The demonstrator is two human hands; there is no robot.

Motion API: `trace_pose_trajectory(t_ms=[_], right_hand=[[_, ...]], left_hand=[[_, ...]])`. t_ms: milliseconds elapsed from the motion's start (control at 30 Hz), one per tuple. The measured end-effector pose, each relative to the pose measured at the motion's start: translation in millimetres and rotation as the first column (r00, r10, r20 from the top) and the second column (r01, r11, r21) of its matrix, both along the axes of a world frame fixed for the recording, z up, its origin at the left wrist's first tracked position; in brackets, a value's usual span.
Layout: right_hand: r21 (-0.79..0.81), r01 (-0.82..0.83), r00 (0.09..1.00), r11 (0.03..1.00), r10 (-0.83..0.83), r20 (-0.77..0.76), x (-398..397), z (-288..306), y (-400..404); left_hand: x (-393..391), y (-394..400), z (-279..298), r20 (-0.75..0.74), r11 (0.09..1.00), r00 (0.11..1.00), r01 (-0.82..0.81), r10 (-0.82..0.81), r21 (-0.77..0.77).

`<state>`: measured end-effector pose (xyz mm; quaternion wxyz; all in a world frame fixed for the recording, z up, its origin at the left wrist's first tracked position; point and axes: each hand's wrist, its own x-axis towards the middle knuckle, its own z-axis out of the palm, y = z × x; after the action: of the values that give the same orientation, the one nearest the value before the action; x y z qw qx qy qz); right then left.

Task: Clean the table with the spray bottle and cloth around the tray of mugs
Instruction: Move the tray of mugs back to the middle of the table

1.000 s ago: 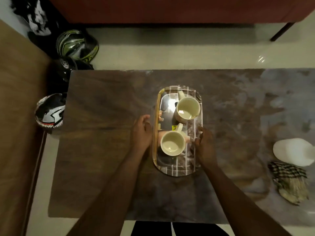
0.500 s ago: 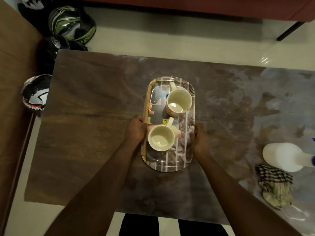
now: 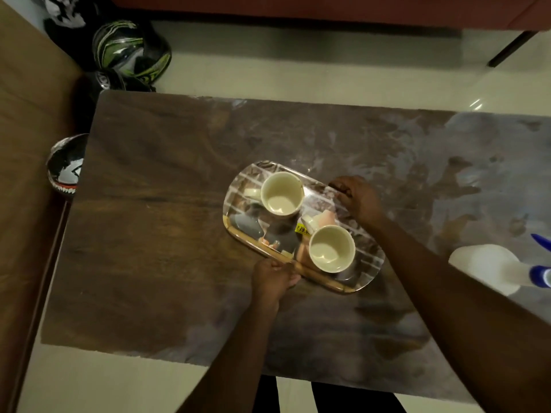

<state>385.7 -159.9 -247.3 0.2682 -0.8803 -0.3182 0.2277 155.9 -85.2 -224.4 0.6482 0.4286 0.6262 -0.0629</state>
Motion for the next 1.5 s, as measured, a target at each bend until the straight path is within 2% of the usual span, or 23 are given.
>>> trace_pose_trajectory(t_ms=[67,133,200,300,367,433,567,733,933,1100,1300,1400,1500], right_hand=[[0.068,0.193,0.981,0.979,-0.194,0.007,-9,11,-16],[0.094,0.349,0.937,0.932,-0.349,-0.016,-24,25,-40],[0.074,0.464,0.886,0.883,-0.461,-0.057,-46,35,-68],[0.005,0.605,0.788,0.796,-0.599,-0.143,-82,35,-100],[-0.069,0.633,0.764,0.771,-0.637,-0.101,-103,30,-103],[-0.051,0.670,0.734,0.741,-0.670,-0.111,-113,25,-99],[0.104,0.588,0.808,0.802,-0.576,-0.124,-101,21,-97],[0.059,0.429,0.902,0.901,-0.424,-0.078,-66,20,-101],[-0.056,0.390,0.920,0.919,-0.391,-0.011,-35,25,-83],[-0.058,0.346,0.938,0.936,-0.346,0.013,-27,30,-74],[-0.035,0.389,0.920,0.920,-0.387,0.065,-38,17,-81],[-0.062,0.395,0.919,0.917,-0.394,0.023,-39,19,-80],[-0.091,0.392,0.917,0.916,-0.380,0.119,-36,32,-75]], left_hand=[[-4,14,2,-0.017,0.999,1.000,0.012,-0.012,0.040],[-9,43,-3,-0.090,0.963,0.991,0.114,-0.095,0.243],[-15,83,-3,-0.248,0.842,0.942,0.317,-0.227,0.436],[-2,129,13,-0.280,0.671,0.906,0.424,-0.318,0.608],[14,150,13,-0.342,0.535,0.822,0.559,-0.455,0.634],[28,162,6,-0.400,0.442,0.734,0.661,-0.549,0.606],[33,166,-3,-0.388,0.479,0.751,0.648,-0.535,0.592],[6,151,3,-0.329,0.573,0.791,0.604,-0.515,0.554],[-27,123,-4,-0.285,0.636,0.846,0.528,-0.451,0.562],[-27,123,1,-0.279,0.663,0.854,0.518,-0.440,0.540],[-13,138,2,-0.283,0.622,0.845,0.527,-0.453,0.579],[-9,142,5,-0.293,0.635,0.827,0.558,-0.480,0.534],[-12,144,10,-0.292,0.635,0.829,0.555,-0.477,0.538]])
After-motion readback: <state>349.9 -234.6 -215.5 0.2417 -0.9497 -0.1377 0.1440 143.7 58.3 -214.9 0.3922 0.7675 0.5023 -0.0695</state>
